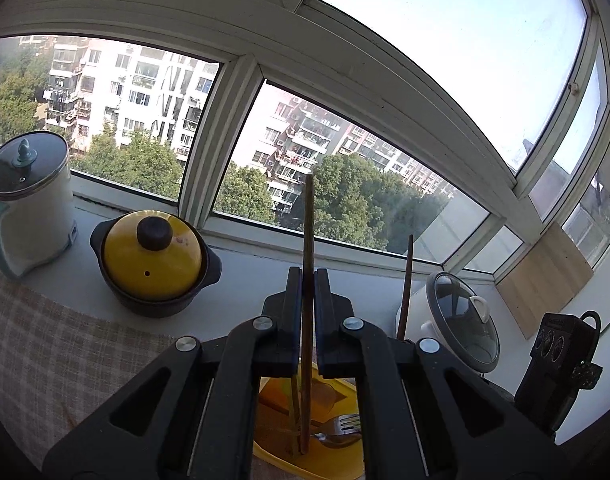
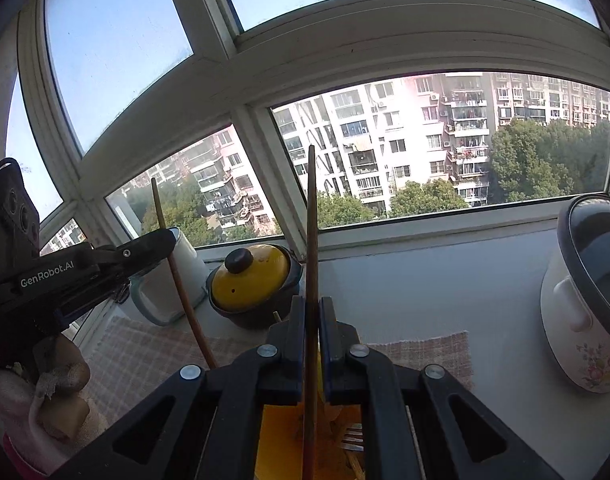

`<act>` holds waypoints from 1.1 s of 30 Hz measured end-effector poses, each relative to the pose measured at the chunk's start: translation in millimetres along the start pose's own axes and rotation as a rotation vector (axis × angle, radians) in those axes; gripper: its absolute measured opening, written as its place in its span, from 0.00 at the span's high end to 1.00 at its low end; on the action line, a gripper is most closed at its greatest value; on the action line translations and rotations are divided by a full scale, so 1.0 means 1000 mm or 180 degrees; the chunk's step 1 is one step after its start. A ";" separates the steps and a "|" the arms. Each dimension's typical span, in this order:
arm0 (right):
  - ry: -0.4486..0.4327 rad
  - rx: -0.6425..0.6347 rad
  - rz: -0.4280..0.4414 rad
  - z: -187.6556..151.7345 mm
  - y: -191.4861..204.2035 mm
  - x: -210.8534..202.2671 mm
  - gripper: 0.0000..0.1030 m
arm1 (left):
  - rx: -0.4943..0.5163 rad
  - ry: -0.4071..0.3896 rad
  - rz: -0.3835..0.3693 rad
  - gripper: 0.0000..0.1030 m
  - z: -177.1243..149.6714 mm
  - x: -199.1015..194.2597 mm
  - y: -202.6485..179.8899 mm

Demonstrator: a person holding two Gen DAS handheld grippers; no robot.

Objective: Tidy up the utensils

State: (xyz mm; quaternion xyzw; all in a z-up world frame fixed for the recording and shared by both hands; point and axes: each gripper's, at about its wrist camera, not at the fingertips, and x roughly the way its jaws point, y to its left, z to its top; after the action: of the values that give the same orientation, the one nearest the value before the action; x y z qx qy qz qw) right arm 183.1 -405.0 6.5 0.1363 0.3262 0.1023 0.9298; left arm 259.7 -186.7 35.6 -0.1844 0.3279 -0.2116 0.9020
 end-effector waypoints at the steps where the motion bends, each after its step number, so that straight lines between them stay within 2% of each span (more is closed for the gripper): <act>1: 0.0007 0.0011 0.0005 0.000 -0.001 0.002 0.96 | 0.0004 0.0005 0.0004 0.97 0.000 0.002 0.000; 13: 0.0117 0.0099 -0.0061 -0.020 -0.011 0.018 0.96 | 0.0020 0.0188 0.0007 0.97 -0.020 0.016 0.005; 28: 0.0239 0.0127 -0.0165 -0.045 -0.014 0.008 0.95 | 0.0002 0.0362 0.0016 0.97 -0.042 0.011 0.010; 31: 0.0256 0.0113 -0.0184 -0.048 -0.011 0.005 0.90 | 0.0014 0.0365 0.0001 0.97 -0.043 0.006 0.009; 33: 0.0222 0.0100 -0.0213 -0.049 -0.009 0.001 0.67 | 0.0021 0.0376 0.0004 0.97 -0.044 0.003 0.008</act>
State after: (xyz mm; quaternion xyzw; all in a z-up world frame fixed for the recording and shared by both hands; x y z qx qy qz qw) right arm 153.8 -404.2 -34.1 0.1362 0.3643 0.0707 0.9185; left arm 235.1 -189.8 -1.4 -0.1683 0.3799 -0.2227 0.8819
